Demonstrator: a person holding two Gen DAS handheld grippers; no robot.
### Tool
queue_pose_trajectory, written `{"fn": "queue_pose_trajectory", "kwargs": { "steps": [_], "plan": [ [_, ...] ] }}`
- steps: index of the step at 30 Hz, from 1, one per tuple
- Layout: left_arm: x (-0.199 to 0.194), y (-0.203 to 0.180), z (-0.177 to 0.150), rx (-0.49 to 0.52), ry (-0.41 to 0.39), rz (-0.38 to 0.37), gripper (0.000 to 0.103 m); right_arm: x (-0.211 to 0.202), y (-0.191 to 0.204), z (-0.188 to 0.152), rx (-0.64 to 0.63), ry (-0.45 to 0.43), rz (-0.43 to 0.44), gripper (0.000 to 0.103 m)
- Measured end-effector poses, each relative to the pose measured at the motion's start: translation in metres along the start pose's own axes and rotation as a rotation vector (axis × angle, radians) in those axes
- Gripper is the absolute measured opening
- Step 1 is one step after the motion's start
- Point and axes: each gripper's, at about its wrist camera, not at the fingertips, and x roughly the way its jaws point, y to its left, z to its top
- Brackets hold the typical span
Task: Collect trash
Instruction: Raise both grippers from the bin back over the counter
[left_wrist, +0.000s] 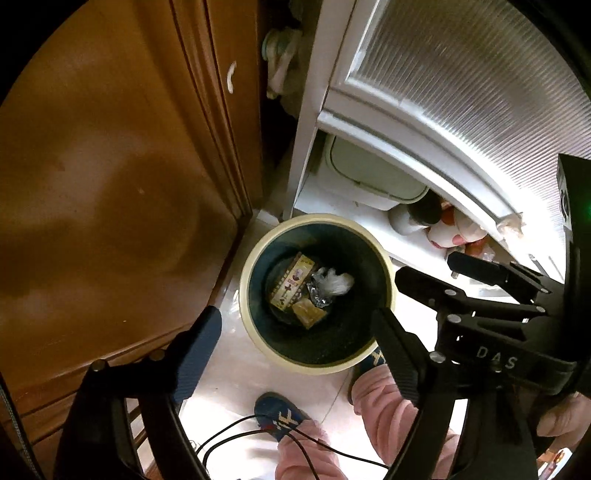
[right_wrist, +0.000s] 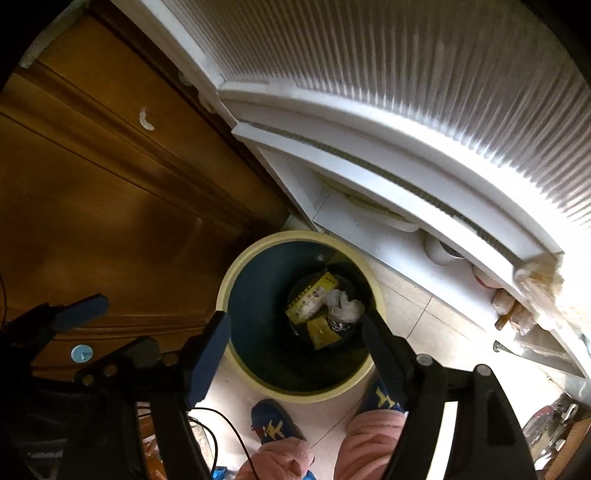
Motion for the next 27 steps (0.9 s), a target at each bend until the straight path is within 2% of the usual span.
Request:
{"fn": "queue_pose_trajectory", "kwargs": {
  "steps": [13, 22, 27],
  "plan": [
    [-0.101, -0.019, 0.002, 0.006, -0.087, 0.009, 0.091, -0.085, 0.019, 0.007, 0.015, -0.038, -0.012, 0.076],
    [-0.194, -0.036, 0.000, 0.035, -0.162, -0.011, 0.093, -0.160, 0.037, 0.009, 0.019, -0.094, -0.013, 0.076],
    [-0.258, -0.044, -0.001, 0.056, -0.232, -0.022, 0.093, -0.215, 0.052, 0.007, 0.005, -0.151, -0.010, 0.076]
  ]
}}
